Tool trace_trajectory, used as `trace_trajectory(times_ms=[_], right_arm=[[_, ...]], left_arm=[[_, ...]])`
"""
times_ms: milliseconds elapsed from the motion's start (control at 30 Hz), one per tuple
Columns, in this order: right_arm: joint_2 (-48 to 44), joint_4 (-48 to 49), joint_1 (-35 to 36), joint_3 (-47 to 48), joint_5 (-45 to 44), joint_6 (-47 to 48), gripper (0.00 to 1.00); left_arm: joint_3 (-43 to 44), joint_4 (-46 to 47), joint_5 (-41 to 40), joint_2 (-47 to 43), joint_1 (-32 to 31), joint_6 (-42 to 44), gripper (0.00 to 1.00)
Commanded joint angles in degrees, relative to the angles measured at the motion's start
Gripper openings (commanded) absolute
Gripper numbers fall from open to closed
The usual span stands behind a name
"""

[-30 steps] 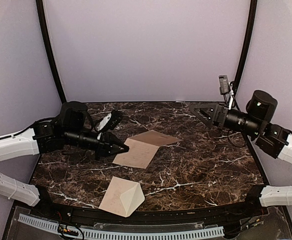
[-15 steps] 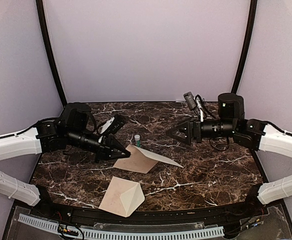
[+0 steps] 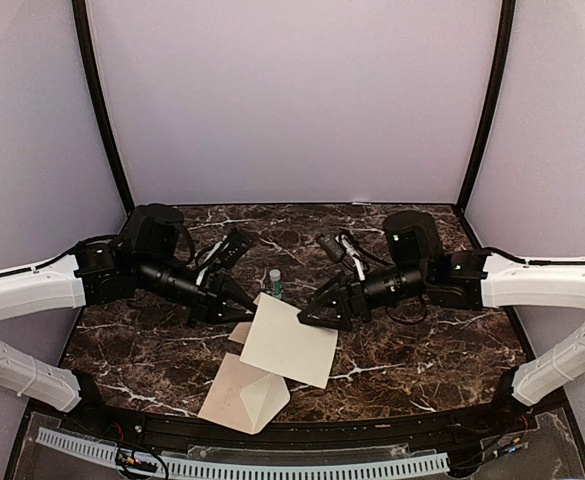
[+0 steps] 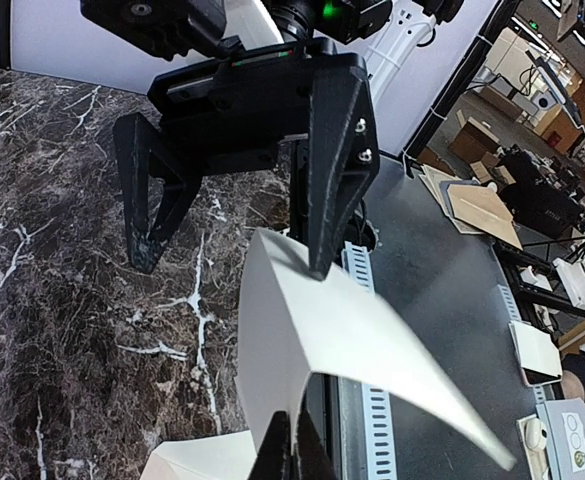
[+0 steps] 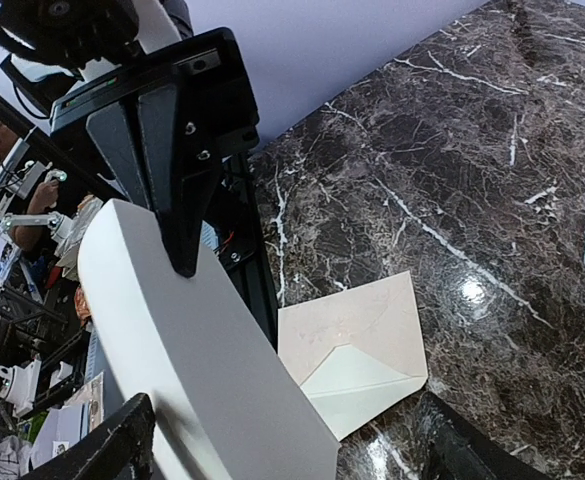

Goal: Place the letter into the envelope and seal it
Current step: Fold the letter.

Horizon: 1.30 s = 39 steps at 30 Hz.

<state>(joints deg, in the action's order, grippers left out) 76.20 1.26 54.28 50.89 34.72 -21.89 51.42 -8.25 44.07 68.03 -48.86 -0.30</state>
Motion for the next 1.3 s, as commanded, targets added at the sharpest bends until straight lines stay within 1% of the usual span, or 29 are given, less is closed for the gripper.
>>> trace_trajectory(times_ms=[0, 167, 233, 433, 533, 567, 733, 767, 833, 867, 900, 933, 967, 1000, 1033, 1067, 1133, 1200, 1267], right_arm=[[0.63, 4.21, 1.9, 2.24, 2.88, -0.18, 0.84], [0.17, 5.29, 2.52, 2.16, 2.66, -0.89, 0.83], [0.53, 5.03, 2.63, 2.19, 2.57, -0.81, 0.77], [2.01, 5.95, 3.47, 2.19, 5.35, -1.15, 0.52], [2.12, 6.82, 3.78, 1.74, 6.71, -1.85, 0.36], [1.97, 7.2, 3.8, 1.5, 7.04, -2.05, 0.29], [0.43, 8.46, 3.81, 0.52, 7.07, -2.6, 0.03], [0.16, 8.27, 3.79, 0.59, 6.93, -2.52, 0.0], [-0.13, 7.83, 3.8, 0.55, 6.75, -2.37, 0.0], [-0.42, 7.67, 3.8, 0.48, 6.62, -2.27, 0.0], [-0.63, 7.33, 3.79, 0.36, 6.29, -2.21, 0.0], [-0.86, 6.75, 3.79, 0.27, 5.78, -2.01, 0.0], [-1.1, 5.96, 3.81, 0.19, 5.24, -1.76, 0.0], [-1.29, 5.24, 3.81, 0.17, 4.67, -1.49, 0.0], [-1.46, 4.42, 3.81, 0.09, 4.13, -1.15, 0.0], [-1.51, 3.73, 3.74, 0.05, 3.64, -0.88, 0.0], [-1.31, 2.28, 3.73, 0.27, 3.18, -0.35, 0.0], [-0.82, 1.31, 3.72, 0.62, 3.15, -0.03, 0.0], [-0.11, 0.68, 3.68, 1.14, 3.35, 0.29, 0.0]], left_arm=[[1.96, 1.97, 3.12, -0.42, -0.09, -1.82, 0.0], [2.35, 1.45, 3.71, 0.15, -0.09, -1.94, 0.0], [2.29, 1.78, 4.07, 0.17, -0.08, -2.28, 0.0], [2.18, 3.71, 5.95, 0.55, -0.04, -4.2, 0.0], [1.77, 4.54, 6.54, 0.4, -0.06, -5.54, 0.0], [1.67, 4.89, 6.59, 0.38, -0.04, -5.74, 0.0], [1.18, 4.86, 5.88, 0.16, -0.03, -6.73, 0.0], [1.04, 4.85, 5.51, 0.08, -0.06, -6.95, 0.0], [0.83, 4.96, 4.28, -0.32, -0.08, -7.5, 0.0], [0.77, 4.94, 2.69, -0.74, -0.09, -7.91, 0.03], [0.87, 4.65, 1.5, -0.99, -0.03, -8.72, 0.13], [1.01, 4.12, -1.79, -1.68, -0.02, -9.0, 0.2], [1.39, 2.67, -3.64, -2.07, -0.07, -9.39, 0.33], [1.49, 1.95, -6.92, -3.09, -0.08, -9.56, 0.38], [1.47, 0.9, -9.93, -3.74, -0.07, -9.99, 0.48], [1.35, 0.5, -11.14, -5.18, -0.04, -10.21, 0.56], [0.84, 0.43, -13.37, -7.16, -0.08, -10.95, 0.65], [0.87, 0.31, -14.67, -8.42, -0.09, -12.27, 0.69], [1.96, -0.64, -16.37, -8.47, -0.09, -14.07, 0.71]])
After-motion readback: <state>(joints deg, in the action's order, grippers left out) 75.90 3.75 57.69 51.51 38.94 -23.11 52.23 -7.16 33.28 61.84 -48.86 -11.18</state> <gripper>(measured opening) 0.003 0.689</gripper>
